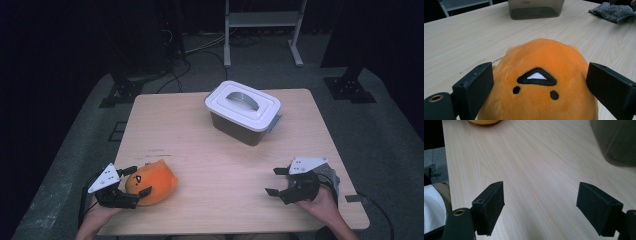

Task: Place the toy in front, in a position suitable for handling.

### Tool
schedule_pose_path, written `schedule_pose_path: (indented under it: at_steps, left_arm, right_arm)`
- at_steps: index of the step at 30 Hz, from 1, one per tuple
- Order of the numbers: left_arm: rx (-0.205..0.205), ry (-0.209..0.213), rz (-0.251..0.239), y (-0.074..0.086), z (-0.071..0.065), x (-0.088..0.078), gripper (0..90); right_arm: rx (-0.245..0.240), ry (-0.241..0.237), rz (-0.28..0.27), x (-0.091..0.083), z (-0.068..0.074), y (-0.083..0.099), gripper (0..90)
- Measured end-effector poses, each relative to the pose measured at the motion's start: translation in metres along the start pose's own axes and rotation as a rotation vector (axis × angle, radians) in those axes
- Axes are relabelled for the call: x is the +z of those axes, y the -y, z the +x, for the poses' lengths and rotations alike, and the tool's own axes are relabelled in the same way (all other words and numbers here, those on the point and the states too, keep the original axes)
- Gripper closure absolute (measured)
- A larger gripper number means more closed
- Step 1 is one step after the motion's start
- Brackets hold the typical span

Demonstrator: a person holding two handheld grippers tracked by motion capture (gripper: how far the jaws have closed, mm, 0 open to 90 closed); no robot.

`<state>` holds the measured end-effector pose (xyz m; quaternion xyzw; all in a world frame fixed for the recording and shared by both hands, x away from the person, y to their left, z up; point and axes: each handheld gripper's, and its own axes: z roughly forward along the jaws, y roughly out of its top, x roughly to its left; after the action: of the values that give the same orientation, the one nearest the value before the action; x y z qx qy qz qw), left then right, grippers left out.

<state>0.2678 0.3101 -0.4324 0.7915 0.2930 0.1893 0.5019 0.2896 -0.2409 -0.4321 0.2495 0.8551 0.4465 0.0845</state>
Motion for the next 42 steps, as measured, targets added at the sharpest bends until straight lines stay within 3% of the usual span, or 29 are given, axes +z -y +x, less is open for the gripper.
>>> schedule_pose_path:
  at_steps: [10,18,27,42]
  left_arm:
    - [0.011,0.010,0.018,0.008,-0.003,0.002,14.4]
    - [0.010,0.004,0.024,0.010,-0.003,0.002,32.7]
    - [0.026,0.000,0.013,0.009,-0.004,-0.001,47.0]
    - [0.035,0.002,-0.014,0.000,-0.004,-0.004,51.3]
  right_arm:
    - [-0.003,-0.003,0.005,0.001,0.001,0.000,21.2]
    - [-0.009,-0.004,0.007,0.001,0.002,-0.001,21.3]
    - [-0.010,-0.004,0.005,0.000,0.001,-0.001,21.5]
    - [-0.008,-0.003,-0.005,0.000,0.000,-0.001,21.6]
